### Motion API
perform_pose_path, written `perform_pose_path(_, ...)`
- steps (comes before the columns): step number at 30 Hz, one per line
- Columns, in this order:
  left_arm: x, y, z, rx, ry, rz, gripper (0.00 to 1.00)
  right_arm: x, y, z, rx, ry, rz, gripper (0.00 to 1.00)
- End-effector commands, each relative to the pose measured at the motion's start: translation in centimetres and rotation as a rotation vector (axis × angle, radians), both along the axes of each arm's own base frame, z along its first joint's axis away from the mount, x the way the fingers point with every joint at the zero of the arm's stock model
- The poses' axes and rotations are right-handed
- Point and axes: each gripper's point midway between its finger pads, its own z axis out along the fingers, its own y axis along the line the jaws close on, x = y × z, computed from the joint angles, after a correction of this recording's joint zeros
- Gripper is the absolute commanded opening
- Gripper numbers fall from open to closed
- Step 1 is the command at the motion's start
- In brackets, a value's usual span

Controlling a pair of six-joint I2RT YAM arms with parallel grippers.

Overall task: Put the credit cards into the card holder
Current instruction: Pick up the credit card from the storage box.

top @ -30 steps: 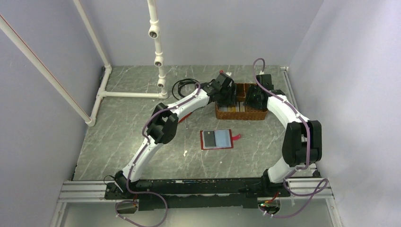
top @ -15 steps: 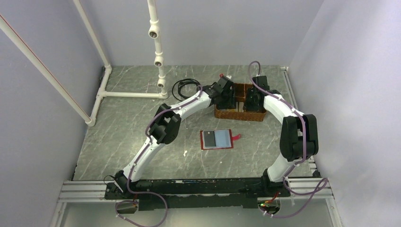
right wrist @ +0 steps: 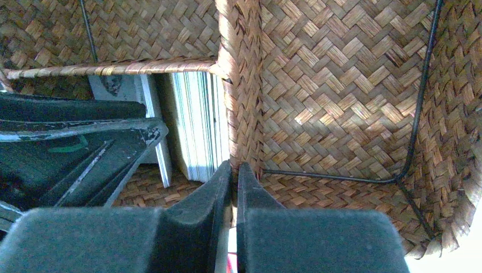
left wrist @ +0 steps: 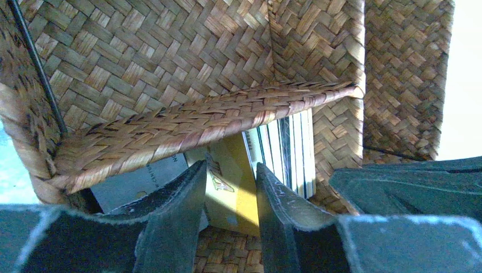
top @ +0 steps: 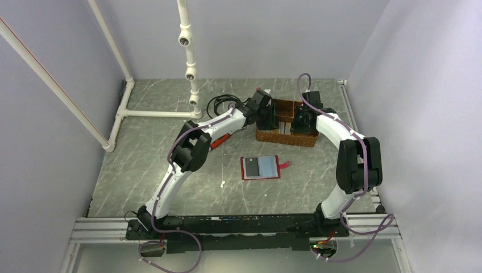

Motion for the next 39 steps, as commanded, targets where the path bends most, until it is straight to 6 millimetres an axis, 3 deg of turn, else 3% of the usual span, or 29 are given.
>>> perform_pose_path(1, 0.4, 2.7, 1.1, 0.007, 0.028, 0.013, 0.44, 0.5, -0.6, -0.6, -0.016, -0.001, -0.021, 0.01)
perform_pose_path(11, 0.6, 4.3, -0.3, 0.055, 0.058, 0.018, 0.38, 0.5, -0.5, -1.2, -0.015, 0.014, -0.014, 0.00)
perform_pose_path(15, 1.0, 5.8, -0.7, 0.140, 0.017, 0.052, 0.32, 0.5, -0.4, -1.2, -0.020, 0.016, -0.013, 0.00)
perform_pose_path(21, 1.5, 7.7, -0.6, 0.266, -0.037, 0.077, 0.32, 0.4, -0.3, -1.4, -0.026, 0.020, -0.011, 0.00)
perform_pose_path(30, 1.7, 7.6, -0.8, 0.318, -0.030, 0.079, 0.27, 0.4, -0.2, -1.6, -0.040, 0.028, -0.009, 0.00)
perform_pose_path(33, 1.8, 6.9, 0.6, 0.284, -0.039, 0.073, 0.15, 0.5, -0.2, -1.6, -0.045, 0.028, -0.012, 0.00)
perform_pose_path(35, 1.8, 6.0, 2.9, 0.210, -0.067, 0.059, 0.08, 0.7, -0.2, -1.6, -0.045, 0.026, -0.012, 0.00)
perform_pose_path(39, 1.8, 4.1, 8.5, 0.042, -0.115, 0.013, 0.05, 0.8, -0.1, -1.2, -0.043, 0.020, -0.012, 0.00)
